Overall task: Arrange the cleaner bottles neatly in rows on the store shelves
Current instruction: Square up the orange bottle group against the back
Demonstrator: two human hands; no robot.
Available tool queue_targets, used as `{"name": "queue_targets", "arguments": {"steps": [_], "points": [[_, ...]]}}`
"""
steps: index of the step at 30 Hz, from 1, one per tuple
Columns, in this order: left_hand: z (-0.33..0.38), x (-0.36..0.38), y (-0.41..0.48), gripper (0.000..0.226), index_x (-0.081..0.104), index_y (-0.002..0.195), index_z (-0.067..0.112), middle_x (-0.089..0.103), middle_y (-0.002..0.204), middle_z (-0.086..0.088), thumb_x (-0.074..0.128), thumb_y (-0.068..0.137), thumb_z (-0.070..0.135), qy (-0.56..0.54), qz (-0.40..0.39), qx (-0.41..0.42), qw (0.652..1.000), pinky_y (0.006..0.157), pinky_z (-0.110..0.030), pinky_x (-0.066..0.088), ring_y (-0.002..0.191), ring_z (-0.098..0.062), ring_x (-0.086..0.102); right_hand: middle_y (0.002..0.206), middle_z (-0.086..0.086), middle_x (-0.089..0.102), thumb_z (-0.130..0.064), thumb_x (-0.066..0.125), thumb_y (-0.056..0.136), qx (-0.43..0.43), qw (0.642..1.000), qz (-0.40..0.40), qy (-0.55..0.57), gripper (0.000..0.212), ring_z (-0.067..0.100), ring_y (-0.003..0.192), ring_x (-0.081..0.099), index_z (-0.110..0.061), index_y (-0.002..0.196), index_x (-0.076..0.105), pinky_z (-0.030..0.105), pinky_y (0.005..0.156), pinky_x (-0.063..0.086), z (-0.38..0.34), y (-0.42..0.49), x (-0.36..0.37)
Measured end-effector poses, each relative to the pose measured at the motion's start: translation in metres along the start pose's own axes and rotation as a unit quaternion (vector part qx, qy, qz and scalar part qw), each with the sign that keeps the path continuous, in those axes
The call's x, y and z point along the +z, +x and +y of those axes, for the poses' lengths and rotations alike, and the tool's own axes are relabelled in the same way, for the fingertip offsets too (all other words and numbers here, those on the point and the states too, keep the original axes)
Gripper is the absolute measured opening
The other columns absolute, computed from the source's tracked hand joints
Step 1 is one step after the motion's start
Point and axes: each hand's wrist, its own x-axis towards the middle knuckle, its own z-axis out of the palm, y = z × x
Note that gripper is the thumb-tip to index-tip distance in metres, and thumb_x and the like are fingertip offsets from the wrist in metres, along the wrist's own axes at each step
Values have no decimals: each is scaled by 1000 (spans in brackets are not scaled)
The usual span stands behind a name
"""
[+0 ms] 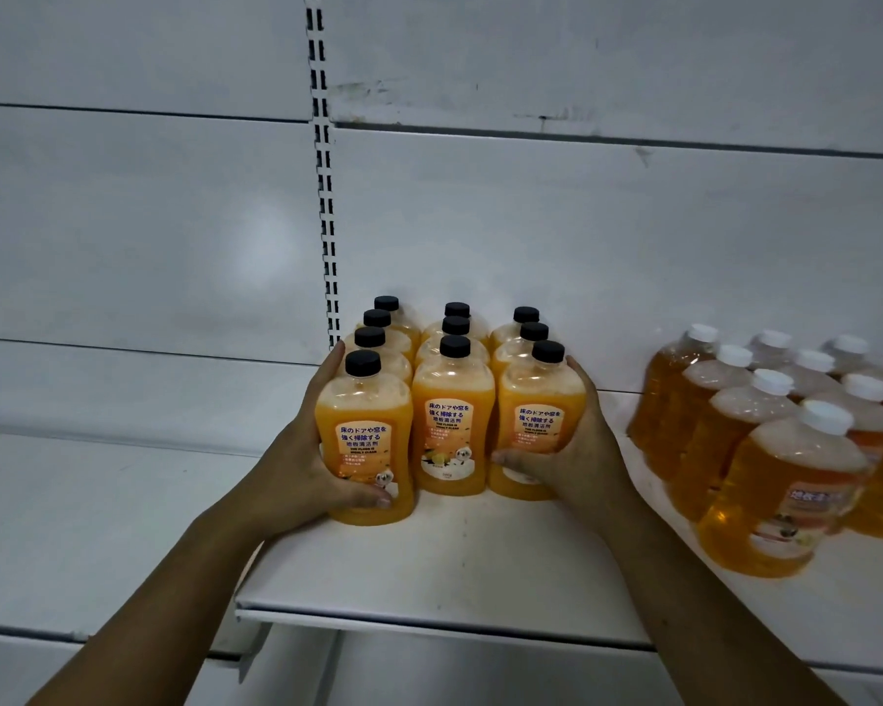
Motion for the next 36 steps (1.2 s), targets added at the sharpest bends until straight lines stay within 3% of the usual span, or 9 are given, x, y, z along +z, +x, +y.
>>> {"name": "queue_targets", "arguments": {"steps": [3, 6, 11, 15, 20, 26, 31, 34, 36], "points": [[-2, -6, 0, 152, 3, 160, 56, 49, 141, 40, 105, 50, 37, 14, -4, -6, 1000, 93, -20, 58, 126, 6, 59, 144, -14, 56, -53, 99, 43, -7, 1000, -1, 7, 138, 14, 128, 61, -43, 158, 22, 51, 104, 56, 0, 1, -1], [-3, -7, 0, 151, 1, 162, 51, 47, 140, 43, 104, 54, 27, 18, -9, -4, 1000, 94, -17, 57, 127, 8, 57, 146, -14, 55, -48, 100, 47, -15, 1000, -12, 5, 135, 13, 129, 61, -40, 158, 23, 47, 103, 57, -1, 2, -2], [1, 0, -8, 154, -12, 158, 58, 36, 149, 44, 102, 59, 25, 16, -23, 8, 1000, 102, -18, 53, 135, 8, 51, 132, -28, 55, -12, 99, 60, -8, 999, -50, 8, 128, -16, 111, 61, -38, 158, 20, 11, 79, 56, 5, 0, -7], [0, 5, -13, 155, -19, 157, 58, 35, 155, 37, 102, 65, 25, 19, -27, 14, 999, 108, -21, 50, 140, 3, 49, 128, -33, 55, -15, 100, 61, 22, 998, -56, -4, 137, -13, 106, 63, -43, 162, 11, 12, 78, 57, 11, 0, -10], [-3, 4, -13, 148, -20, 155, 58, 34, 149, 46, 97, 68, 34, 16, -32, 6, 999, 101, -7, 46, 136, 14, 47, 127, -32, 55, -14, 99, 64, 36, 998, -55, -6, 132, -23, 102, 60, -43, 161, 14, 4, 69, 52, 12, 1, -9], [-12, 0, -12, 150, -20, 160, 49, 39, 146, 45, 97, 65, 46, 14, -44, -12, 999, 101, -6, 46, 132, 15, 49, 128, -32, 56, -15, 100, 62, 38, 998, -57, -8, 134, -11, 108, 63, -47, 159, 14, 8, 71, 54, 16, 1, -11], [-15, 0, -11, 151, -20, 160, 48, 37, 143, 49, 97, 65, 39, 19, -34, -17, 999, 97, -4, 45, 131, 18, 47, 130, -32, 54, -19, 99, 63, 39, 997, -61, -8, 135, -6, 110, 62, -45, 162, 10, 8, 72, 54, 15, 2, -11], [-14, 1, -13, 158, -18, 158, 54, 38, 150, 41, 103, 60, 34, 11, -24, -16, 1000, 104, -16, 50, 137, 9, 49, 135, -30, 51, -21, 98, 65, 29, 997, -67, 2, 136, -3, 114, 60, -44, 162, 6, 15, 84, 54, 12, 1, -11], [-10, 1, -15, 157, -17, 154, 63, 42, 149, 40, 103, 58, 34, -24, 1, -30, 999, 104, -25, 54, 136, 3, 54, 142, -26, 52, -30, 97, 65, 17, 998, -65, 14, 132, 3, 122, 62, -44, 163, 8, 27, 97, 57, 9, 1, -11]]}}
